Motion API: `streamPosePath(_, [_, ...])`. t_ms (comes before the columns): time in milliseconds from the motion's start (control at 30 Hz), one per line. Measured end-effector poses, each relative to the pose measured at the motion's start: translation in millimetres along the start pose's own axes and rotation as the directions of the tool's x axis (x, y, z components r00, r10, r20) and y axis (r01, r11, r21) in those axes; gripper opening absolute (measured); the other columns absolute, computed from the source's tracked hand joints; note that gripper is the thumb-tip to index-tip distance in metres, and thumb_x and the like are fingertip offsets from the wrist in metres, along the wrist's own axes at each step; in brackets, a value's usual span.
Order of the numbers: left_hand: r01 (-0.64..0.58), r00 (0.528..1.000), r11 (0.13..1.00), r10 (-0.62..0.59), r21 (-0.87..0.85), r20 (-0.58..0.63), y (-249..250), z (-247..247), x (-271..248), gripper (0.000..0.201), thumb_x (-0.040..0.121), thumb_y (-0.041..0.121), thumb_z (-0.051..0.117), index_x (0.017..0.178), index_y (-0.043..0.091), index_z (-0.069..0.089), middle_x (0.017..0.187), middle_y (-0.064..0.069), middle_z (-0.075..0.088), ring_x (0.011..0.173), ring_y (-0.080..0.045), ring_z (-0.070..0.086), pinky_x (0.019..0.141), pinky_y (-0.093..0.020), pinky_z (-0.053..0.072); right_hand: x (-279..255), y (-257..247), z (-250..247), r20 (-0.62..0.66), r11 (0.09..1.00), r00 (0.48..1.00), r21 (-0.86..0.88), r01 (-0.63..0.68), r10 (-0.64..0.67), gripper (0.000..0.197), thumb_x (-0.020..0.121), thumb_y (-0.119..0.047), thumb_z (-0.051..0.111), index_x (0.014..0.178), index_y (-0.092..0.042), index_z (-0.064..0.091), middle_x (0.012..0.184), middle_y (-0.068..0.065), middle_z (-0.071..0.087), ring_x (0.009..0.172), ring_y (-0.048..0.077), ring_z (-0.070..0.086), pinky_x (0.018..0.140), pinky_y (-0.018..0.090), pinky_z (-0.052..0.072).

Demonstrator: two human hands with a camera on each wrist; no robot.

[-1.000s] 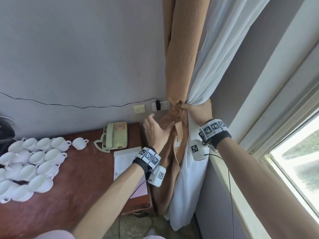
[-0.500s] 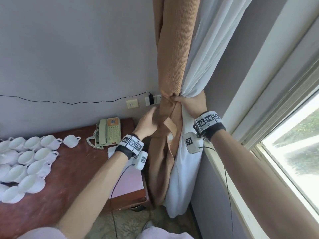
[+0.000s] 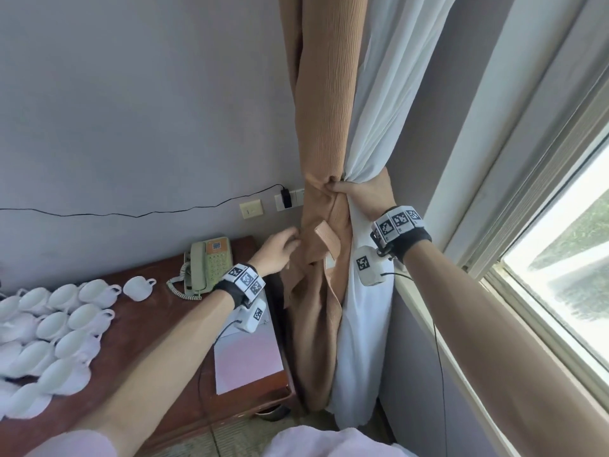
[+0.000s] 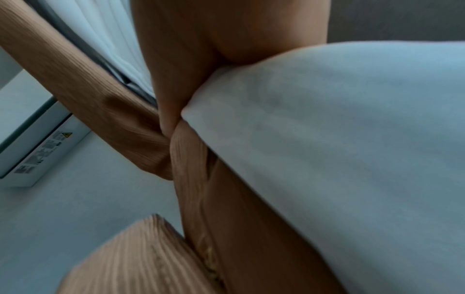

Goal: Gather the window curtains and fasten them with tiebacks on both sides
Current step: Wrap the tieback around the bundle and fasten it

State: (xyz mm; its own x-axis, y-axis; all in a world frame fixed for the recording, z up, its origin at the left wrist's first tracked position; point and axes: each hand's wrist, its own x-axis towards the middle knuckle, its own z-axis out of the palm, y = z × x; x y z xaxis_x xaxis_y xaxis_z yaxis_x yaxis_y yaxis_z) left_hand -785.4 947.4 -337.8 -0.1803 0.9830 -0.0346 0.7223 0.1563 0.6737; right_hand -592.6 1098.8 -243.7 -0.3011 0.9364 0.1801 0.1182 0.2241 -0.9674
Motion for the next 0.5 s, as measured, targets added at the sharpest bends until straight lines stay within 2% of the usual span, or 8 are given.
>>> streamPosePath(33, [0.010, 0.999, 0.999, -0.012, -0.041, -0.052, 0, -7, 0, 0.006, 0.110, 0.021, 0.047, 0.107, 0.024, 0.051, 0.097, -0.002, 0.068, 0.056, -0.022, 0.067, 0.049, -0.033, 0.052, 1, -1, 1, 0.002, 1.000, 1.000, -0.004, -0.002, 0.002, 0.079, 0.043, -0.041, 0.101, 0.115, -0.025, 0.073, 0.110, -0.009, 0.078, 0.105, 0.009, 0.074, 0.093, 0.040, 0.062])
streamPosePath(67, [0.018, 0.995, 0.997, -0.025, -0.077, -0.098, 1, -17, 0, 0.009, 0.110, 0.021, 0.045, 0.108, 0.028, 0.050, 0.101, 0.000, 0.069, 0.056, -0.021, 0.068, 0.047, -0.037, 0.054, 1, 0, 3, 0.002, 1.000, 1.000, -0.010, -0.005, 0.005, 0.080, 0.042, -0.043, 0.101, 0.115, -0.026, 0.072, 0.110, -0.009, 0.078, 0.105, 0.009, 0.074, 0.093, 0.040, 0.063])
streamPosePath(133, [-0.054, 0.986, 0.998, 0.050, -0.023, -0.161, 9, -45, 1, 0.016, 0.110, 0.020, 0.045, 0.105, 0.033, 0.053, 0.094, 0.002, 0.070, 0.068, -0.021, 0.069, 0.065, -0.047, 0.060, 2, 1, 6, 0.002, 1.000, 1.000, -0.014, -0.011, 0.011, 0.083, 0.042, -0.044, 0.101, 0.117, -0.026, 0.071, 0.111, -0.010, 0.078, 0.105, 0.009, 0.074, 0.092, 0.039, 0.063])
streamPosePath(167, [-0.107, 0.979, 0.992, 0.118, 0.073, -0.168, 13, -62, 1, 0.013, 0.108, 0.021, 0.047, 0.105, 0.030, 0.055, 0.091, 0.003, 0.068, 0.075, -0.020, 0.066, 0.074, -0.045, 0.058, 2, 1, 7, 0.003, 1.000, 1.000, -0.010, -0.015, 0.015, 0.084, 0.042, -0.044, 0.102, 0.118, -0.026, 0.071, 0.111, -0.010, 0.077, 0.105, 0.009, 0.074, 0.092, 0.039, 0.063])
streamPosePath(233, [-0.234, 0.940, 0.912, 0.301, 0.337, -0.162, 29, -98, -1, 0.005, 0.104, 0.021, 0.054, 0.101, 0.018, 0.058, 0.091, 0.006, 0.061, 0.083, -0.016, 0.056, 0.080, -0.039, 0.050, 2, 1, 8, -0.004, 1.000, 1.000, 0.002, -0.021, 0.021, 0.086, 0.041, -0.044, 0.102, 0.119, -0.025, 0.070, 0.112, -0.009, 0.077, 0.106, 0.009, 0.074, 0.092, 0.039, 0.063])
streamPosePath(300, [-0.350, 0.877, 0.783, 0.467, 0.514, -0.114, 40, -130, -1, 0.015, 0.098, 0.028, 0.062, 0.093, 0.019, 0.052, 0.092, 0.008, 0.052, 0.089, -0.013, 0.048, 0.080, -0.034, 0.044, 1, 1, 8, -0.009, 1.000, 1.000, 0.017, -0.014, 0.014, 0.085, 0.043, -0.040, 0.102, 0.120, -0.024, 0.070, 0.113, -0.007, 0.078, 0.107, 0.010, 0.074, 0.092, 0.040, 0.063])
streamPosePath(367, [-0.398, 0.846, 0.700, 0.531, 0.593, -0.060, 42, -151, 7, 0.026, 0.095, 0.037, 0.069, 0.091, 0.021, 0.049, 0.092, 0.008, 0.047, 0.092, -0.013, 0.044, 0.079, -0.029, 0.039, 1, 0, 8, -0.007, 1.000, 1.000, 0.022, -0.009, 0.009, 0.084, 0.044, -0.036, 0.102, 0.121, -0.023, 0.071, 0.114, -0.007, 0.078, 0.108, 0.010, 0.074, 0.092, 0.040, 0.063])
streamPosePath(500, [-0.437, 0.825, 0.661, 0.565, 0.610, -0.020, 42, -159, 39, 0.032, 0.096, 0.037, 0.068, 0.101, 0.007, 0.060, 0.100, -0.006, 0.056, 0.098, -0.024, 0.049, 0.083, -0.034, 0.044, -1, -1, 11, -0.020, 1.000, 1.000, 0.020, -0.021, 0.021, 0.086, 0.043, -0.039, 0.103, 0.121, -0.022, 0.070, 0.114, -0.006, 0.078, 0.107, 0.010, 0.075, 0.092, 0.040, 0.064])
